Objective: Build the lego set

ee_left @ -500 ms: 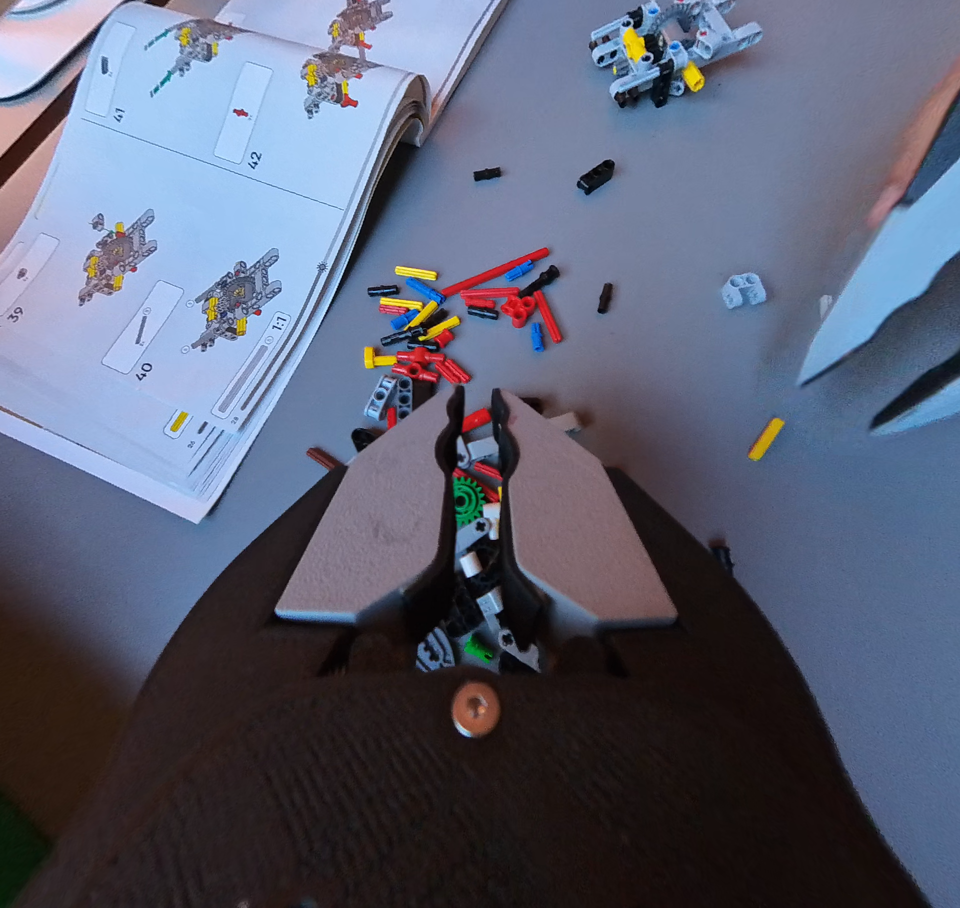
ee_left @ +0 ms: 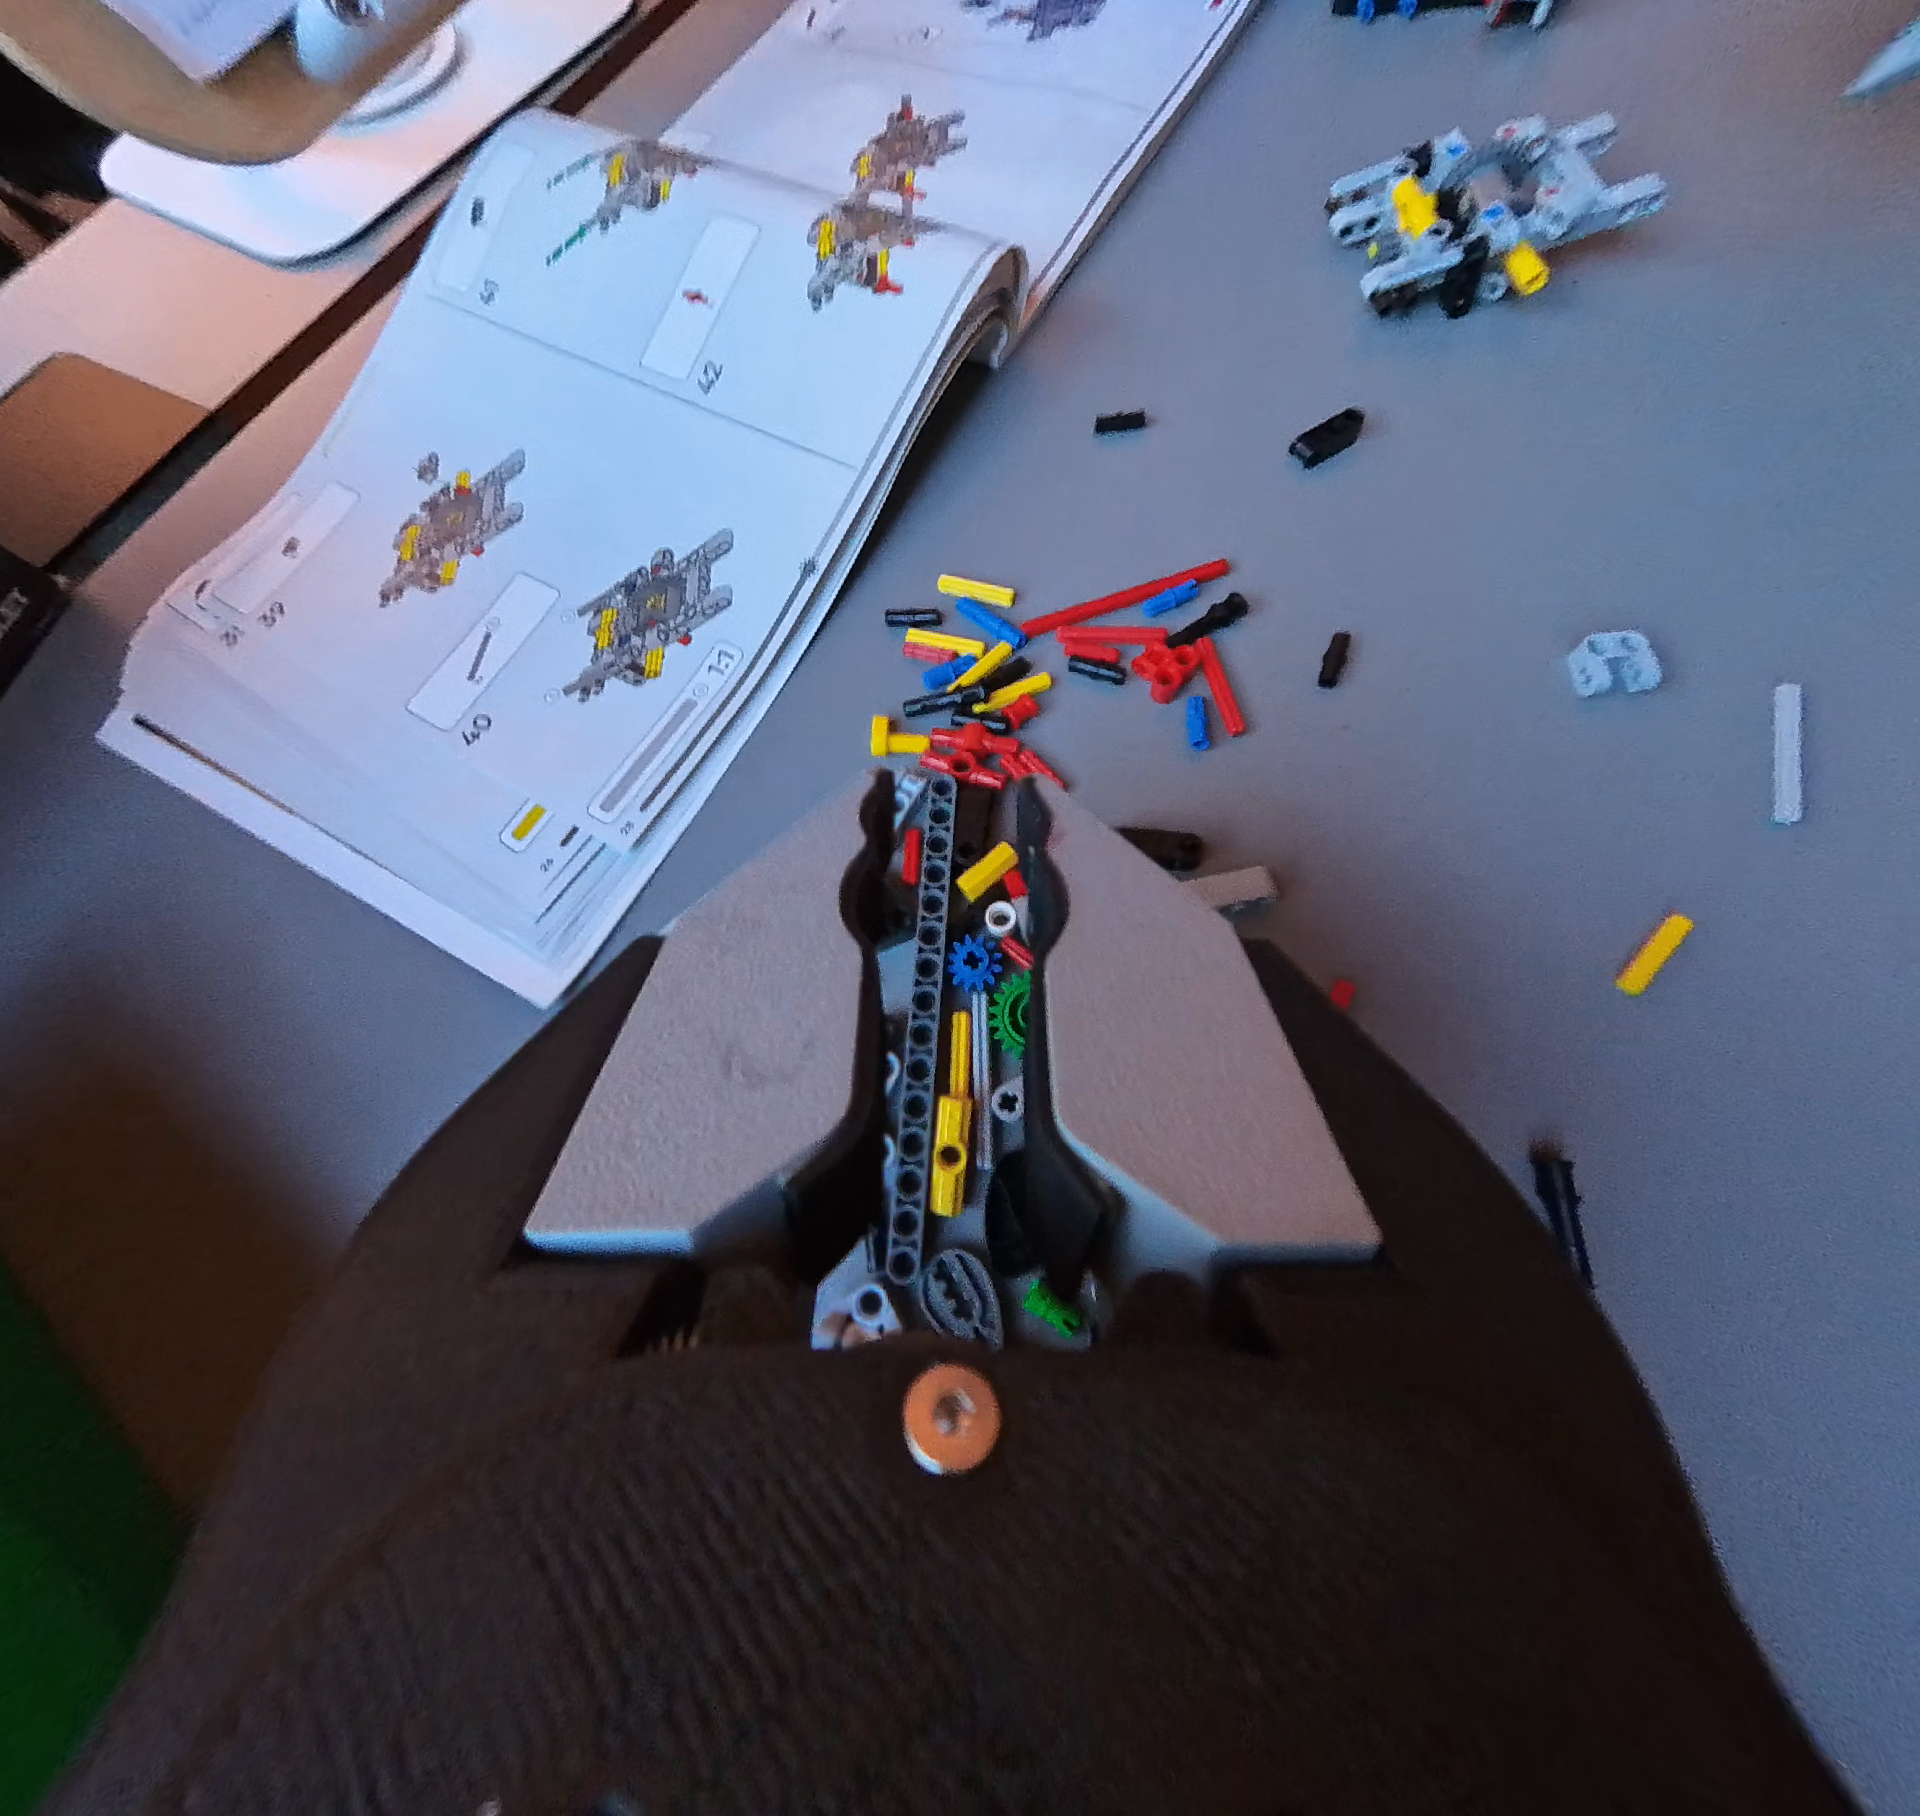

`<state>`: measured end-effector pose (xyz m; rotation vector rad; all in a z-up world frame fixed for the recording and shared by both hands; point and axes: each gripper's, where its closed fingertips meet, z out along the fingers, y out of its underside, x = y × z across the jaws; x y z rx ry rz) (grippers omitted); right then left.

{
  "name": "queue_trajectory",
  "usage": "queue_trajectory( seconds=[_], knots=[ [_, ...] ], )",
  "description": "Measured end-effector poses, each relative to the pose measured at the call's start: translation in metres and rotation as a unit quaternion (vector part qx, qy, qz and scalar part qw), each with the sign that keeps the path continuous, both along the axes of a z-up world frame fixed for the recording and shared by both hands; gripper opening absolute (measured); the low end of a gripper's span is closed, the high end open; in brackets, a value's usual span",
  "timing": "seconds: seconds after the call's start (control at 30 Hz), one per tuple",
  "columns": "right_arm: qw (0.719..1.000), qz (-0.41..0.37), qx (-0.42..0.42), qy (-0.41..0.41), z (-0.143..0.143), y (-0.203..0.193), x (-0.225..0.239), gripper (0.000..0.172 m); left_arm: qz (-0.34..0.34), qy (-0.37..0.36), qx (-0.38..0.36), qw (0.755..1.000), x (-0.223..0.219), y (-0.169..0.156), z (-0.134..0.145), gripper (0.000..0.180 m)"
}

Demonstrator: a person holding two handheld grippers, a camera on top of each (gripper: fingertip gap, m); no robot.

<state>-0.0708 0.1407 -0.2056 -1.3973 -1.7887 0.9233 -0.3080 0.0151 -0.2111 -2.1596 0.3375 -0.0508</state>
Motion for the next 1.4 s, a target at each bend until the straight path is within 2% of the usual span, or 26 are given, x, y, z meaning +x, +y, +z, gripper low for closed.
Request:
queue_trajectory(
  seconds=[0.1, 0.2, 0.33, 0.4, 0.53, 0.67, 0.8, 0.87, 0.97, 1.03, 1.07, 1.13, 1.2, 1.23, 1.3, 1.4],
  knots=[
    [0.999, -0.019, -0.033, -0.022, -0.013, 0.020, -0.004, 0.065, -0.004, -0.002, 0.027, 1.000, -0.001, 0.001, 0.012, 0.021],
    [0.997, -0.038, -0.033, -0.058, -0.032, 0.025, -0.007, 0.066, 0.016, 0.018, 0.026, 0.999, 0.000, 0.003, 0.029, 0.026],
    [0.991, -0.061, 0.046, -0.110, -0.058, 0.040, -0.005, 0.053, 0.011, -0.003, 0.022, 1.000, 0.037, 0.011, 0.047, 0.026],
    [0.991, -0.046, 0.050, -0.118, -0.064, 0.040, -0.004, 0.044, 0.007, -0.005, 0.014, 1.000, 0.061, 0.015, 0.048, 0.026],
    [0.989, 0.028, 0.057, -0.135, -0.064, 0.041, 0.013, 0.044, -0.001, -0.029, -0.009, 1.000, 0.120, 0.028, 0.038, 0.026],
    [0.975, 0.150, 0.074, -0.147, -0.066, 0.046, 0.053, 0.044, -0.003, -0.056, -0.008, 0.998, 0.189, 0.046, 0.027, 0.026],
    [0.941, 0.286, 0.083, -0.160, -0.068, 0.051, 0.103, 0.044, -0.013, -0.078, -0.020, 0.997, 0.265, 0.067, 0.007, 0.027],
    [0.916, 0.355, 0.105, -0.154, -0.067, 0.052, 0.123, 0.043, -0.030, -0.090, -0.035, 0.995, 0.302, 0.082, -0.006, 0.039],
    [0.895, 0.388, 0.137, -0.172, -0.068, 0.065, 0.136, 0.044, -0.038, -0.102, -0.058, 0.992, 0.339, 0.111, -0.024, 0.043],
    [0.889, 0.384, 0.168, -0.184, -0.067, 0.077, 0.141, 0.053, -0.029, -0.083, -0.081, 0.993, 0.349, 0.129, -0.041, 0.047],
    [0.886, 0.381, 0.187, -0.188, -0.066, 0.084, 0.144, 0.052, -0.033, -0.078, -0.095, 0.992, 0.356, 0.135, -0.050, 0.053],
    [0.885, 0.358, 0.233, -0.183, -0.065, 0.100, 0.148, 0.045, -0.040, -0.087, -0.101, 0.990, 0.369, 0.147, -0.058, 0.058],
    [0.899, 0.309, 0.267, -0.161, -0.059, 0.120, 0.144, 0.029, -0.055, -0.129, -0.103, 0.985, 0.389, 0.152, -0.054, 0.057],
    [0.911, 0.280, 0.265, -0.149, -0.055, 0.127, 0.143, 0.024, -0.059, -0.146, -0.109, 0.981, 0.399, 0.153, -0.052, 0.057],
    [0.931, 0.239, 0.233, -0.145, -0.054, 0.137, 0.151, 0.025, -0.094, -0.165, -0.122, 0.974, 0.428, 0.149, -0.048, 0.057],
    [0.951, 0.177, 0.204, -0.152, -0.053, 0.161, 0.168, 0.023, -0.133, -0.148, -0.145, 0.969, 0.459, 0.140, -0.047, 0.060]
  ],
)
